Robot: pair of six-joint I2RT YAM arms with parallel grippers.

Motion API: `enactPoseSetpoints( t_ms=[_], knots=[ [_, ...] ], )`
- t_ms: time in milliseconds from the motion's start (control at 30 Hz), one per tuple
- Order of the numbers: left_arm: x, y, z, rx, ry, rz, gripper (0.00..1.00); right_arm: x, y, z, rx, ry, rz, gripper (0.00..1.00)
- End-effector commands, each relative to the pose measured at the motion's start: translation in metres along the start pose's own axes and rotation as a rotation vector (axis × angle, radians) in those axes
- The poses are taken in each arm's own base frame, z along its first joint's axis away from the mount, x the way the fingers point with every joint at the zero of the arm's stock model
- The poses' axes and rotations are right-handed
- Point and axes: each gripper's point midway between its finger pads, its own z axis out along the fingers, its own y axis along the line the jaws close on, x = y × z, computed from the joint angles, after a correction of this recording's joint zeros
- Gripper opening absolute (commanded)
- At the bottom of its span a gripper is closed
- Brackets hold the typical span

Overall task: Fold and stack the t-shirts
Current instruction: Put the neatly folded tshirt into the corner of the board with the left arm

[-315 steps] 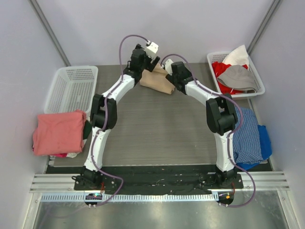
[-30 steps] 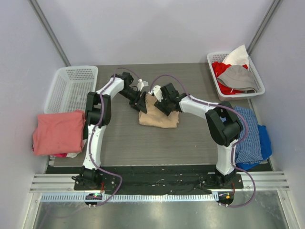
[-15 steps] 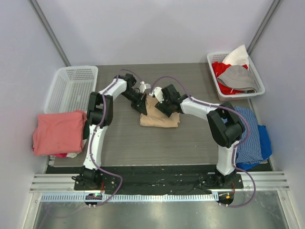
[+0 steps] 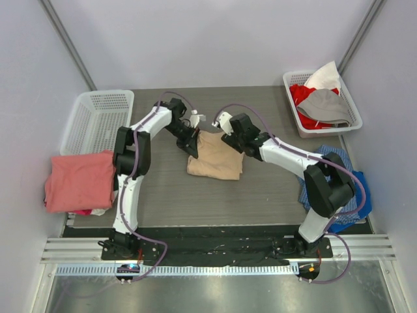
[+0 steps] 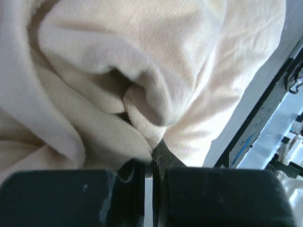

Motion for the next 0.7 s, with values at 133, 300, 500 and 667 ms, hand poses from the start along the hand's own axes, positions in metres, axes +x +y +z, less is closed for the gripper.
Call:
enactPoseSetpoints(
  t_ms=[133,300,500,667],
  knots=[
    [-0.003,-0.027,-0.053,-0.139,-0.058,0.102,0.00,0.009,-0.028,-0.026,0.149,-0.017,-0.014,0.69],
    [0.010,-0.032,-0.075,-0.229,-0.052,0.146,0.00,0.019,-0.022,-0.026,0.137,-0.003,-0.014,0.69],
    [0.033,-0.039,-0.111,-0.388,-0.085,0.203,0.00,0.032,-0.010,-0.023,0.106,0.017,-0.016,0.69],
    [0.045,-0.049,-0.151,-0.512,-0.143,0.245,0.00,0.041,0.000,-0.021,0.081,0.033,-0.028,0.69]
  ],
)
